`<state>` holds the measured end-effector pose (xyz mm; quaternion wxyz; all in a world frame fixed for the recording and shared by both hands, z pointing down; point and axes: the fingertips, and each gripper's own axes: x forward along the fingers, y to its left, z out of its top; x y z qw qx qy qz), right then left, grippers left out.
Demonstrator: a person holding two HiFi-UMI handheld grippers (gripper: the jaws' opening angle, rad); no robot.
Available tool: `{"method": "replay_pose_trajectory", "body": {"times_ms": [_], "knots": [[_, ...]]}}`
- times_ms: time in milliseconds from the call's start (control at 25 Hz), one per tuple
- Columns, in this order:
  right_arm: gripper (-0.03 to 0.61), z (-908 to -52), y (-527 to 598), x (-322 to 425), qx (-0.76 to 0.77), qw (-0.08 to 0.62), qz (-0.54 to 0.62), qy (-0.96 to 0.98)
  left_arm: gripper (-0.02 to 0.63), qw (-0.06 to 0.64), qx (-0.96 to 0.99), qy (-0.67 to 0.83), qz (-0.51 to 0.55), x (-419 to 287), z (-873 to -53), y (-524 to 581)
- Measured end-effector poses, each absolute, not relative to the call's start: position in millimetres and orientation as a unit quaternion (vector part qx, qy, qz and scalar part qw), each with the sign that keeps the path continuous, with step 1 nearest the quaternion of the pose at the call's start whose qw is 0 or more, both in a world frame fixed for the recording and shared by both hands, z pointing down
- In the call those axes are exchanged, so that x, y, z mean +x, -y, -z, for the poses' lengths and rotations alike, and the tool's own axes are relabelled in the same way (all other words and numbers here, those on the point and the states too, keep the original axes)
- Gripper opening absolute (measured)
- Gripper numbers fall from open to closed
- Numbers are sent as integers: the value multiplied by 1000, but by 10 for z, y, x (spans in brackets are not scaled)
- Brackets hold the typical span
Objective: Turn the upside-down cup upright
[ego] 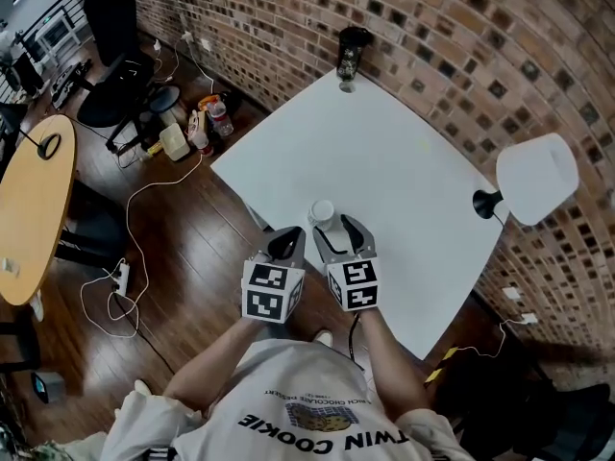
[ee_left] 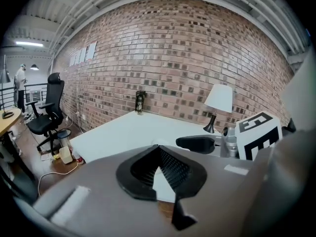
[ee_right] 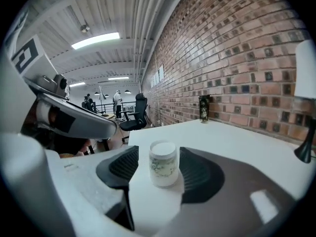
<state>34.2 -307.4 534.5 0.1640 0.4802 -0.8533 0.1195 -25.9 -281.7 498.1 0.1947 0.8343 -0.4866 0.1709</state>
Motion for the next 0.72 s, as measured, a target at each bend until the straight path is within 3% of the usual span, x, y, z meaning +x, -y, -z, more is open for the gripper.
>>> {"method": "replay_pose_trajectory", "body": {"times_ms": [120,280,720], "knots": [[238,-5187,2809,415,466,163,-118,862,6,192,828,500,-167,-157,-4945,2611],[127,-5002,2431,593,459,161,-124,865,6,194,818,516,-162,17,-4922,2272],[35,-4668,1587,733,440,141,-144,875,6,178,813,532,-152,301,-4732,1523]]}}
